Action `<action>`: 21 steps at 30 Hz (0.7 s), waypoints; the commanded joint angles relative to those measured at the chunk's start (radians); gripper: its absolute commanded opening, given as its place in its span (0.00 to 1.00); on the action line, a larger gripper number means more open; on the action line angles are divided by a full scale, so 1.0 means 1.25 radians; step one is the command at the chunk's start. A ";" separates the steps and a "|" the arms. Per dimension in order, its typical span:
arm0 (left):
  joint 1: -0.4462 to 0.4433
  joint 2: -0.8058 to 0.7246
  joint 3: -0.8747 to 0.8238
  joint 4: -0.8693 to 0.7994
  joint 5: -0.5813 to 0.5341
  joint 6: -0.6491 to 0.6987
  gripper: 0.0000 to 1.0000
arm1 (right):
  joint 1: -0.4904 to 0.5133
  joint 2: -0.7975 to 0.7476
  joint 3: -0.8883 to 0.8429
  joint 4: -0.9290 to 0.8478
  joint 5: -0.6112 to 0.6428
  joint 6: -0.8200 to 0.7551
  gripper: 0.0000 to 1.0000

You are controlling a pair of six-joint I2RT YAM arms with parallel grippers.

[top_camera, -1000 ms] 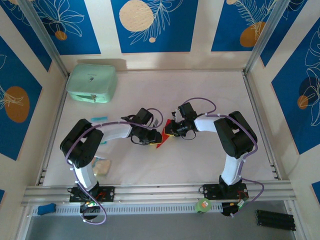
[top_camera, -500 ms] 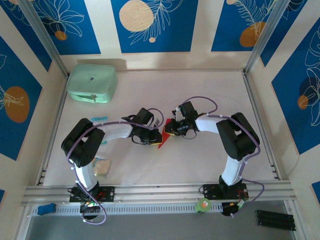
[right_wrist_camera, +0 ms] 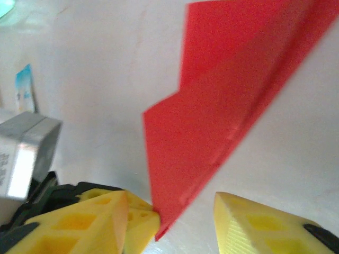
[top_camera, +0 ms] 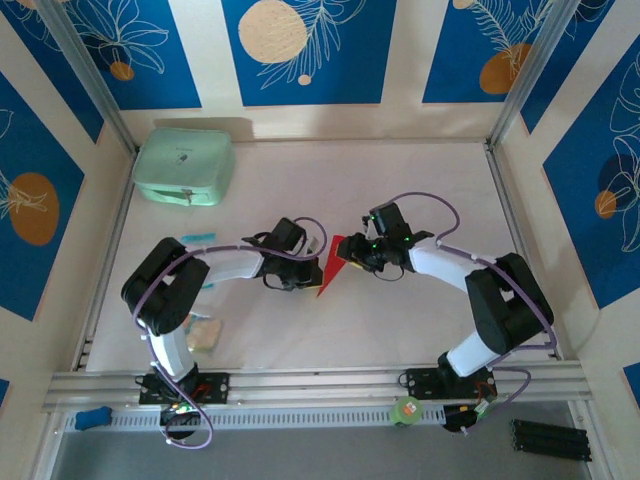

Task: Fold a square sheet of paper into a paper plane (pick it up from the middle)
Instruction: Fold the wing for the fifth time at the center of the table.

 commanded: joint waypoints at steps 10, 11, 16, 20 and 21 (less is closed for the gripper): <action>-0.012 0.001 -0.005 0.026 0.012 0.022 0.01 | 0.033 0.093 0.098 -0.124 0.057 0.008 0.58; -0.012 0.005 -0.005 0.024 0.014 0.020 0.01 | 0.035 0.103 0.108 -0.129 0.061 0.003 0.58; -0.013 0.018 0.000 0.013 0.016 0.016 0.01 | 0.037 0.139 0.133 -0.152 0.071 -0.011 0.53; -0.013 0.032 0.003 0.010 0.019 0.011 0.02 | 0.037 0.167 0.148 -0.170 0.070 -0.018 0.47; -0.013 0.033 0.002 0.008 0.018 0.010 0.02 | 0.038 0.173 0.149 -0.173 0.070 -0.020 0.45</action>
